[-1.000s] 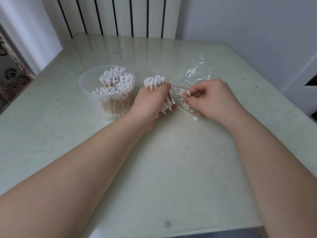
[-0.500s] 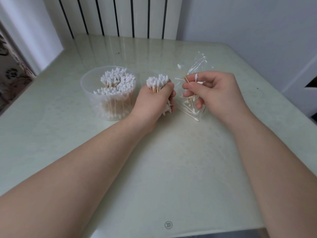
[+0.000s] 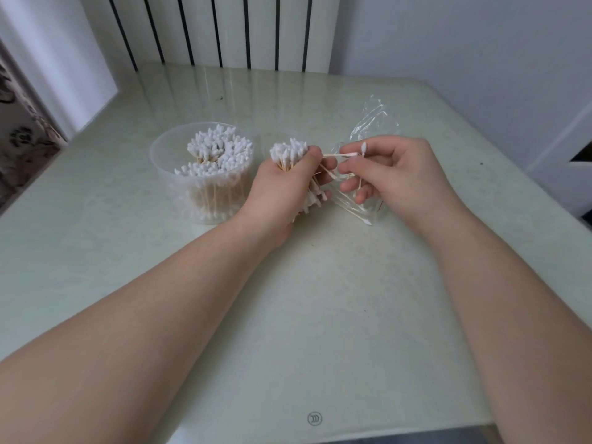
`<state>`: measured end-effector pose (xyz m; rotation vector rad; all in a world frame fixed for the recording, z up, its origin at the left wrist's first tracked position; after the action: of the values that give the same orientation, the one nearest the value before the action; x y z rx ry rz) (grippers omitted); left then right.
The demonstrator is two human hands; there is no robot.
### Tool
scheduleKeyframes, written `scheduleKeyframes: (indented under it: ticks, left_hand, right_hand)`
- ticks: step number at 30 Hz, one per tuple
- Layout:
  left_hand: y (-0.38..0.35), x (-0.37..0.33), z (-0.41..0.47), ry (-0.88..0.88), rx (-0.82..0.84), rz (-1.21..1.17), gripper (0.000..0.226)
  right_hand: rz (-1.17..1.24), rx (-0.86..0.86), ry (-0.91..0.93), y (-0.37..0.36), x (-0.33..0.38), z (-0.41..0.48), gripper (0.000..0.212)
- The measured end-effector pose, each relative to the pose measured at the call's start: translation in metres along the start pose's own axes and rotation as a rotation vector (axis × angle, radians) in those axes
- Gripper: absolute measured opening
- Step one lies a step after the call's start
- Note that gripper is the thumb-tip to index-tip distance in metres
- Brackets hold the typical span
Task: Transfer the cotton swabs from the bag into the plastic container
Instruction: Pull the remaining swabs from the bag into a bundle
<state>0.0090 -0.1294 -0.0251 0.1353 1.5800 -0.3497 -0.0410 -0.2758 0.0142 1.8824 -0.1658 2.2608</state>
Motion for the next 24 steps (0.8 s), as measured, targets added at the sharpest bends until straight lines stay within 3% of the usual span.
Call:
scheduleKeyframes:
  ticks: [6,10,13,16,24]
  left_hand:
    - [0.002,-0.001,0.001,0.072,-0.038,-0.11,0.013]
    - [0.003,-0.002,0.002,0.061,-0.071,-0.06,0.02]
    - [0.001,-0.001,0.0,0.023,-0.001,0.004,0.02]
    - [-0.001,-0.002,-0.003,0.033,0.045,-0.01,0.014]
    - [-0.003,-0.006,-0.006,-0.082,0.095,0.13,0.004]
  right_hand:
    - [0.124,-0.068,-0.057,0.002,-0.002,0.002,0.023]
    - [0.186,-0.058,-0.065,0.005,-0.001,0.001,0.039]
    - [0.246,-0.035,-0.063,0.004,0.001,-0.001,0.047]
    - [0.143,-0.053,-0.056,0.004,0.002,-0.003,0.058]
    - [-0.165,-0.021,0.009,-0.005,0.002,-0.006,0.047]
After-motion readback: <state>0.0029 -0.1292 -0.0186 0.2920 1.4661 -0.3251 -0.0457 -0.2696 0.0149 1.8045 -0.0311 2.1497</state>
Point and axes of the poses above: each hand's wrist, its own z-axis towards the middle knuckle, its own y-axis out of the back of the hand, x = y × z, the point moved 4 cm from there along z, towards the middle knuckle, and after that the axes turned 9 degrees about z, right-handed, at the moved point
